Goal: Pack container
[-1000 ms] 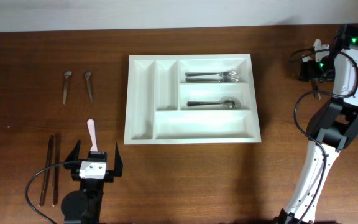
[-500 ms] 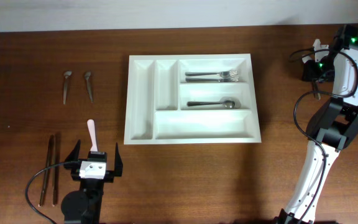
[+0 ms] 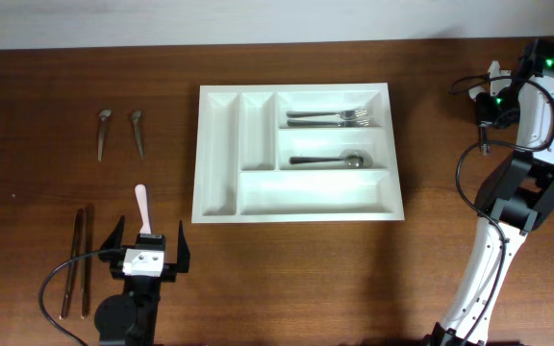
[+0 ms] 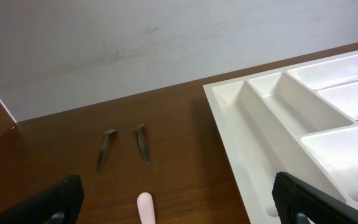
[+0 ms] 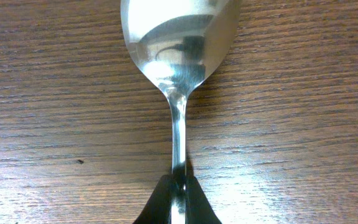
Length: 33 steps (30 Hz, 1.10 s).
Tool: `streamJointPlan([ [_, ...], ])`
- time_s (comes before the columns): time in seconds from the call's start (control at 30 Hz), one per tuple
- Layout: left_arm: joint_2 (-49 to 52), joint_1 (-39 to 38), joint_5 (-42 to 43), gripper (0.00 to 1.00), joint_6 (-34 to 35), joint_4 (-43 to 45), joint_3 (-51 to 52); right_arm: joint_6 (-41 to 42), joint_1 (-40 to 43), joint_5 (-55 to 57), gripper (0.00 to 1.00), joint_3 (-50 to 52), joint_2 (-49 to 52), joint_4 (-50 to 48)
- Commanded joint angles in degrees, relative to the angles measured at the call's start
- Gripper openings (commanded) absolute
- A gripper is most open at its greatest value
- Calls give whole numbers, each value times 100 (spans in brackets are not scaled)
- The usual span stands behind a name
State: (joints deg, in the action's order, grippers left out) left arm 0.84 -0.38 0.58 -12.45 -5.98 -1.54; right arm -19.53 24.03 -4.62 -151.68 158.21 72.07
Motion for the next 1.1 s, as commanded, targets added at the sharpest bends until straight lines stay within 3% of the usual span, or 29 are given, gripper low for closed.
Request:
streamJointPlan([
  [0.0, -48, 28, -42, 99, -7, 15, 44, 81, 37, 72, 4, 66, 256, -15],
  [0.43, -48, 28, -42, 99, -7, 15, 44, 1217, -2, 48, 4, -776, -114, 391],
  [0.8, -48, 28, -42, 99, -7, 15, 44, 3464, -273, -428, 4, -2820, -260, 2026],
  [0.9, -48, 28, -42, 99, -7, 15, 44, 3963, -389, -734, 4, -2835, -452, 2011],
  [1.07, -48, 28, -42, 99, -7, 15, 44, 4116, -605, -1298, 4, -2835, -527, 2074],
])
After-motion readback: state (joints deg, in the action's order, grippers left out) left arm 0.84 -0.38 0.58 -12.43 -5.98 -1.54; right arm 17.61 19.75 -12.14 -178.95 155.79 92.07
